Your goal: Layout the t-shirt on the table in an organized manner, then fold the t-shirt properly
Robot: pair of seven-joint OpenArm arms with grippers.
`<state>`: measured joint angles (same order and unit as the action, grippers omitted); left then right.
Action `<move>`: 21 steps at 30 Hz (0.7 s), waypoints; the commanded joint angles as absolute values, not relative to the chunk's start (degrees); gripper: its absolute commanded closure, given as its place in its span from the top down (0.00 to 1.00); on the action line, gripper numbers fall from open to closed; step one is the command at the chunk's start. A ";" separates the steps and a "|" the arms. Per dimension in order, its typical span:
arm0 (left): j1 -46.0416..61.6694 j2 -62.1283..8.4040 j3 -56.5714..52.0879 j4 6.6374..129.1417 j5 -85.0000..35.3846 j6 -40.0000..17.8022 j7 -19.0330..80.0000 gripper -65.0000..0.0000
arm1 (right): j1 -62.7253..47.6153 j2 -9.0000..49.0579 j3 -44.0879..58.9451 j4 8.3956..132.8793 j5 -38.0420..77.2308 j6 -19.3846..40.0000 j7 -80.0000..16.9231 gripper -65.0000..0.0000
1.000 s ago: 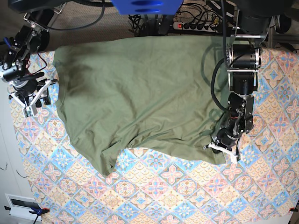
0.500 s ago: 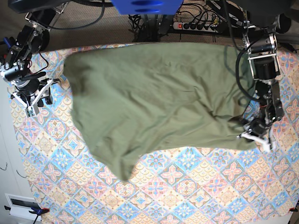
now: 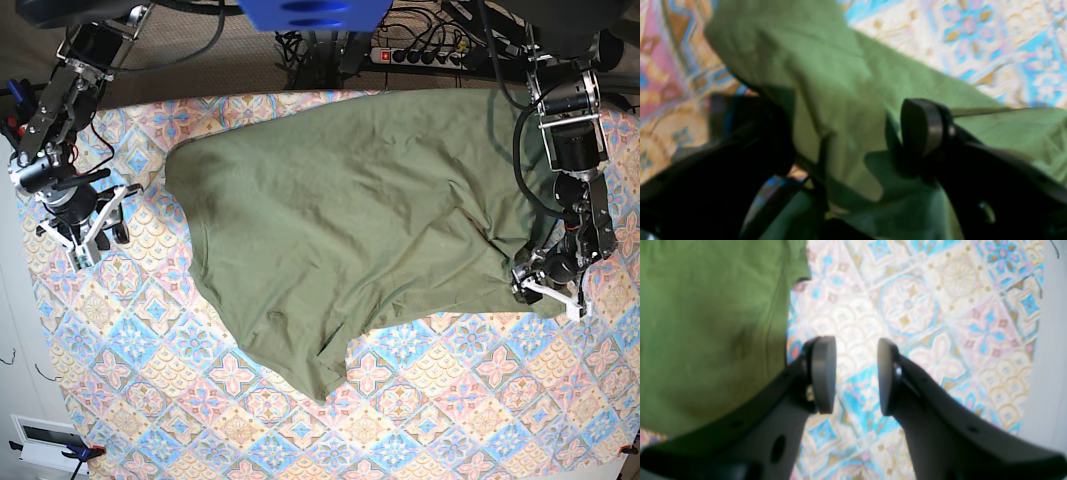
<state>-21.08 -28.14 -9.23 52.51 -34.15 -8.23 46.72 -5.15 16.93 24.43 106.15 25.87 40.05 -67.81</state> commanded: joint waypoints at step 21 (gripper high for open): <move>-22.73 -31.16 -9.54 60.00 -34.59 -8.40 45.85 0.36 | -4.26 14.99 24.57 103.96 26.42 40.00 -66.86 0.30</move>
